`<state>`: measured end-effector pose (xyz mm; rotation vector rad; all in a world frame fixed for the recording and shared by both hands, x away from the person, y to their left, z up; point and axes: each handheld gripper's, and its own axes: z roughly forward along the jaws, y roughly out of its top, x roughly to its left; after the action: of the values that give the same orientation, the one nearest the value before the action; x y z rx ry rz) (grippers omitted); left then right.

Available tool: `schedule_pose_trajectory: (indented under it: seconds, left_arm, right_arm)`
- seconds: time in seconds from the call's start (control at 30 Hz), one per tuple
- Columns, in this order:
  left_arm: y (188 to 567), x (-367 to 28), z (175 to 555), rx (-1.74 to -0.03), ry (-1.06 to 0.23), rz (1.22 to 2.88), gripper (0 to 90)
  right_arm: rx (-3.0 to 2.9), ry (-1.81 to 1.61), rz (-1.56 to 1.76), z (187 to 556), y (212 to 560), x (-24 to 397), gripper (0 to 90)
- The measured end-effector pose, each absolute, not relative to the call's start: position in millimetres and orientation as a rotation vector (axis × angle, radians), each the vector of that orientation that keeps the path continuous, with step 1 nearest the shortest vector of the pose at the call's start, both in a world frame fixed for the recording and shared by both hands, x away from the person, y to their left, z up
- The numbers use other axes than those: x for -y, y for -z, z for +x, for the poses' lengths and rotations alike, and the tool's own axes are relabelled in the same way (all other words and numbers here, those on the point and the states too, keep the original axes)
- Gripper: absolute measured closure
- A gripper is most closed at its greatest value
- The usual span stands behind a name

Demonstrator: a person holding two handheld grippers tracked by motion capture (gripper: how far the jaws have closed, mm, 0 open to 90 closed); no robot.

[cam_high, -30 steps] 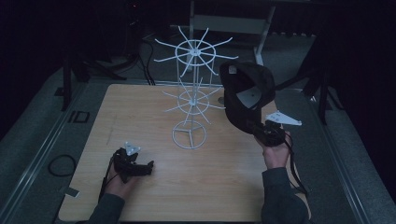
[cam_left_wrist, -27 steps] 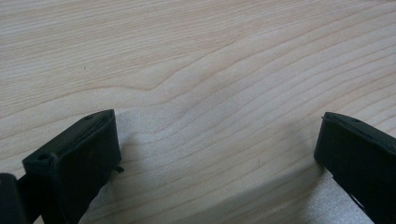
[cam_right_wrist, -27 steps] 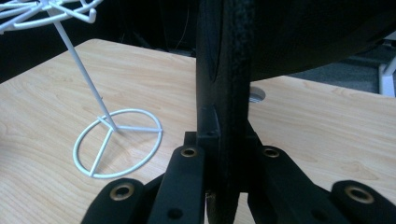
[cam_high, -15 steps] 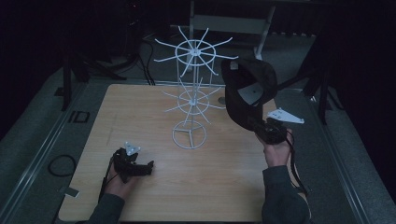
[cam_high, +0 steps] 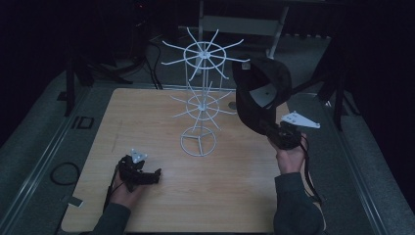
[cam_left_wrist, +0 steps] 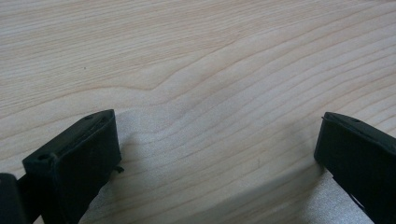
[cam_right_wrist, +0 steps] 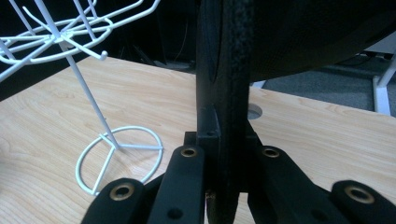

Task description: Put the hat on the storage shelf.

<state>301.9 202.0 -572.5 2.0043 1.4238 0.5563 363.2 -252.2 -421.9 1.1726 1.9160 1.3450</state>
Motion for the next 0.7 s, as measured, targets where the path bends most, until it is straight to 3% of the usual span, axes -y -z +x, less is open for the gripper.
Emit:
schedule_pose_trajectory:
  seconds: [0.7]
  left_arm:
    - [572.7, -201.8, 301.9, -1.425, -0.556, 2.001, 0.2]
  right_arm:
    - [-1.912, -1.365, 1.152, 358.8, 410.2, 251.1, 86.7]
